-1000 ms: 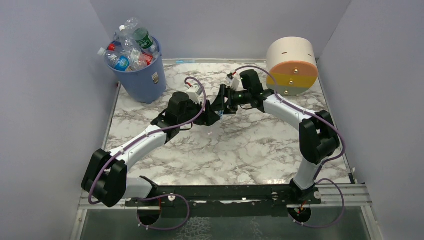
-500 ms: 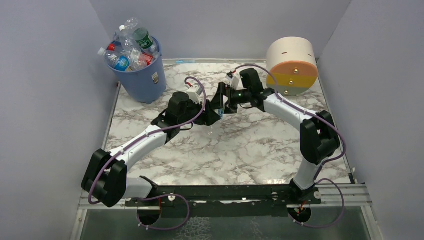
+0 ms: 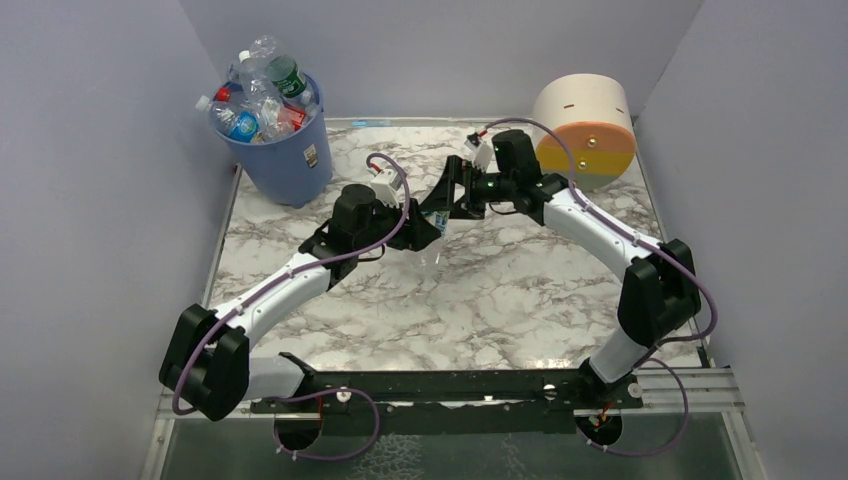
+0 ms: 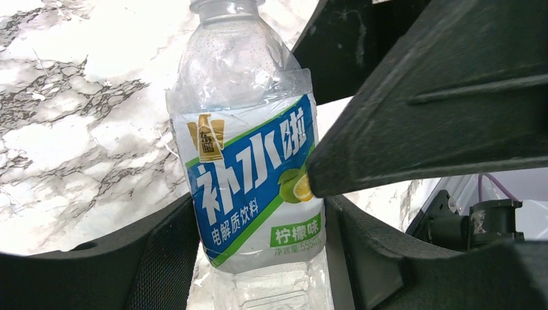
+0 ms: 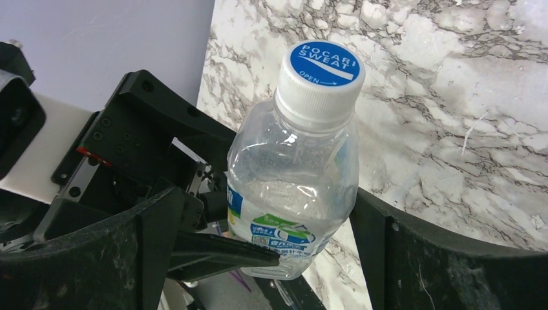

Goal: Put the plastic bottles in the bin
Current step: Pick up the plastic bottle at the center of the board.

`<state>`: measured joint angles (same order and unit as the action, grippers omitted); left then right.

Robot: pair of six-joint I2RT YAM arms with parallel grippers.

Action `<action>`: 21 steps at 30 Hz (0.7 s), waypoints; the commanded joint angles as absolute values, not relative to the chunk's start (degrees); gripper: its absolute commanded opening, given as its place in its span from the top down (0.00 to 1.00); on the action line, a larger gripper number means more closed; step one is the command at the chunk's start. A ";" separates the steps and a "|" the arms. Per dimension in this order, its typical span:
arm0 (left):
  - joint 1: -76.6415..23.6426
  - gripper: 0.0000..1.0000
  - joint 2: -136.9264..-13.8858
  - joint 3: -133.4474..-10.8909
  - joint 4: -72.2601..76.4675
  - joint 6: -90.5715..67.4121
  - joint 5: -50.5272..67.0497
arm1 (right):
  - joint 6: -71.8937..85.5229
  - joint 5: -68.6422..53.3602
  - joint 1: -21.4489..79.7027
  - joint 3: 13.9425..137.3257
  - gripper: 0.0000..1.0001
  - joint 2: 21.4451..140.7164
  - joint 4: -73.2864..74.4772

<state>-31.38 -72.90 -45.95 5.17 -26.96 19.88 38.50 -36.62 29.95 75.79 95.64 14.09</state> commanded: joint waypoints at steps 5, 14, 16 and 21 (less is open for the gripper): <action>-31.52 0.38 -70.95 -46.70 4.68 -27.15 18.19 | 38.10 -35.17 28.29 76.44 0.00 90.22 17.06; -31.16 0.38 -70.40 -49.83 1.23 -25.69 16.58 | 36.65 -31.66 26.90 77.51 0.01 85.48 20.55; -31.03 0.38 -70.27 -50.44 0.62 -25.36 16.29 | 36.65 -31.03 26.65 77.30 0.01 84.60 20.85; -30.66 0.38 -69.59 -52.86 -2.16 -23.98 15.15 | 36.48 -29.86 26.20 76.98 0.01 83.18 21.45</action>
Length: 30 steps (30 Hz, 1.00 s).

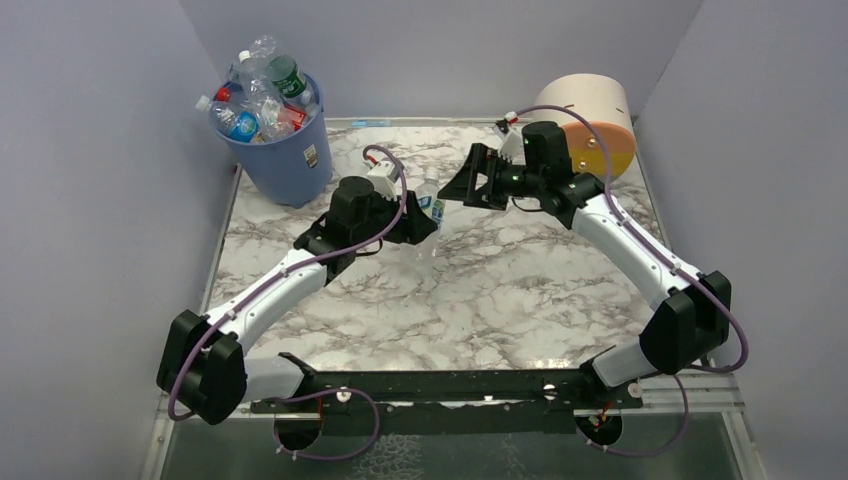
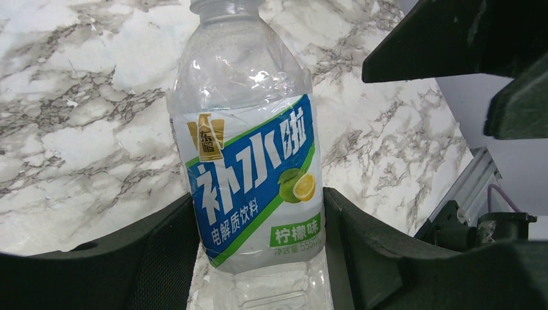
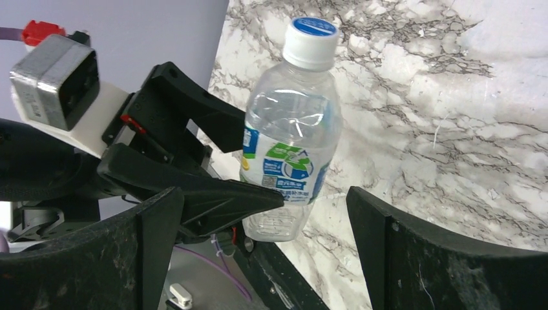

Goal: Put the plastic bottles in the bin
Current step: Pick up the plastic bottle at the center of the board.

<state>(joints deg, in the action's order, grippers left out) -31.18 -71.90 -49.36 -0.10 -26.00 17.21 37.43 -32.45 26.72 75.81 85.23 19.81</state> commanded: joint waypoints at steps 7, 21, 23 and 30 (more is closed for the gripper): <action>-29.63 0.38 -68.64 -58.66 -7.02 -21.40 13.72 | 36.47 -30.04 25.83 76.37 0.00 82.40 21.61; -29.49 0.37 -58.86 -70.23 -21.35 -19.98 5.14 | 36.36 -31.47 25.70 75.56 0.00 83.78 20.83; -29.44 0.37 -58.71 -73.13 -23.58 -18.90 3.84 | 36.38 -31.76 25.75 75.00 0.00 83.97 20.56; -29.44 0.37 -58.40 -81.68 -25.92 -15.88 -4.41 | 36.39 -32.75 25.75 72.98 0.00 83.76 19.61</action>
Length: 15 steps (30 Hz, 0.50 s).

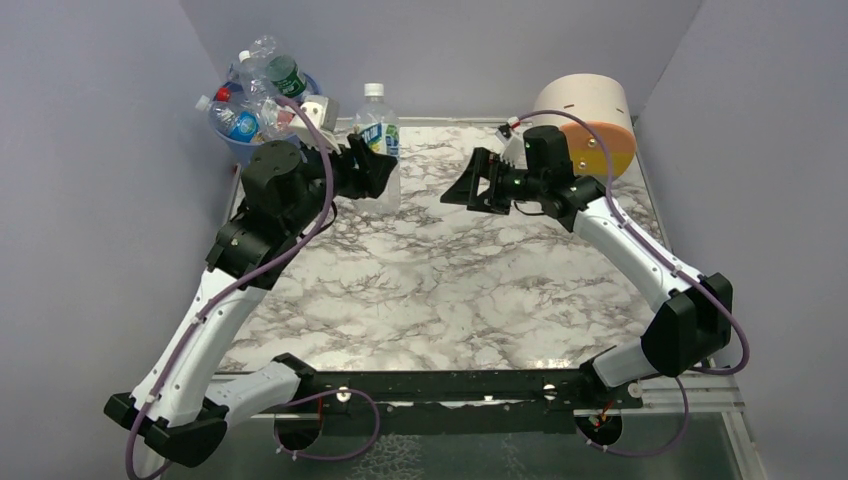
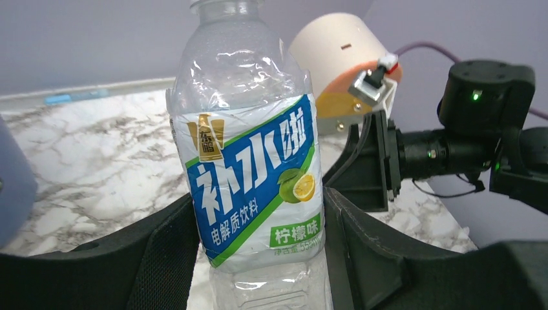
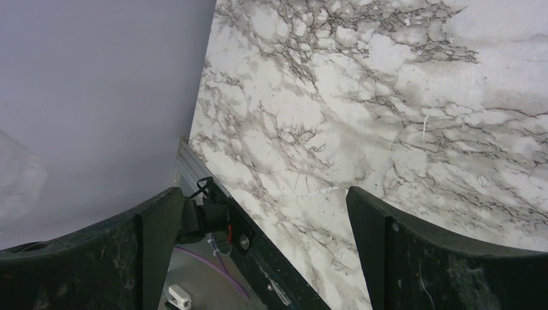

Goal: Put the plastic bottles in the bin
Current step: Pick up the plastic bottle at the center of the board, then place the plastic bottle in the trash bin.

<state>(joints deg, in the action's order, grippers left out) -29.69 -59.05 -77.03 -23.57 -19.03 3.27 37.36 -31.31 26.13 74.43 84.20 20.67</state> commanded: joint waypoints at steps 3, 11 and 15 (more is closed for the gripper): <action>-29.49 0.36 -60.17 -86.20 -26.74 -13.37 -7.71 | 36.39 -32.91 25.75 72.52 0.01 83.63 19.52; -28.86 0.35 -65.74 -97.45 -28.21 -8.33 -13.82 | 36.46 -33.87 25.68 70.58 0.01 82.93 18.41; -27.27 0.34 -67.86 -100.49 -27.42 -6.84 -14.86 | 36.65 -34.19 25.65 69.09 0.00 82.54 17.51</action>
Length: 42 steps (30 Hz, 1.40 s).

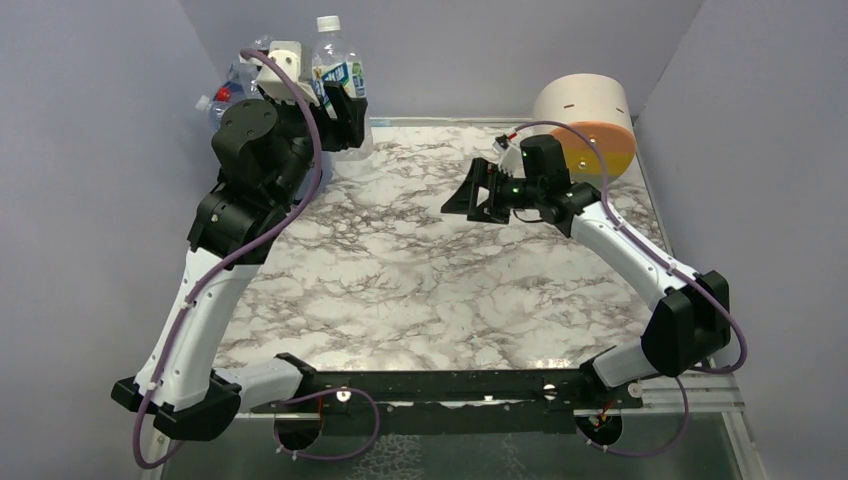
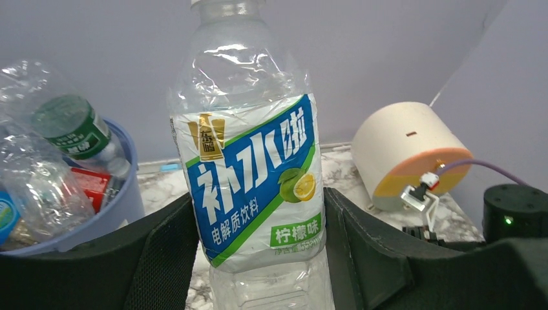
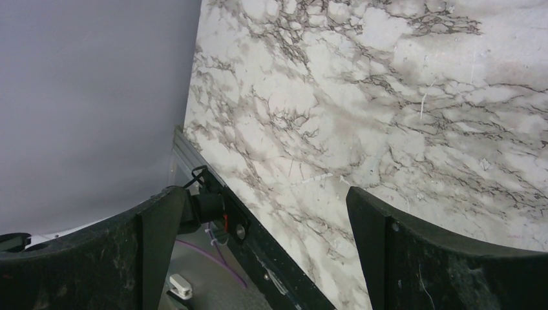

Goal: Put the plastic bottles in the bin
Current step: Place the plastic bottle in the trash bin.

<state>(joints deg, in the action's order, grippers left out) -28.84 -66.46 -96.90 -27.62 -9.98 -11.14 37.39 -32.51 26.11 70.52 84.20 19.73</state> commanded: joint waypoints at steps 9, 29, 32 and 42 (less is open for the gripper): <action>-6.81 0.34 -77.22 -103.77 -22.96 -12.40 8.74 | 37.00 -35.70 25.23 67.77 0.00 82.70 16.38; 27.42 0.37 -86.96 -99.95 -11.32 -22.78 29.86 | 36.82 -38.61 24.57 66.40 0.00 84.77 15.21; 27.41 0.37 -87.72 -97.07 -5.69 -23.25 28.89 | 36.83 -38.63 24.54 66.29 0.00 84.97 14.97; 26.89 0.39 -93.46 -94.86 3.23 -27.22 31.31 | 37.43 -39.01 24.61 66.01 0.01 85.98 13.81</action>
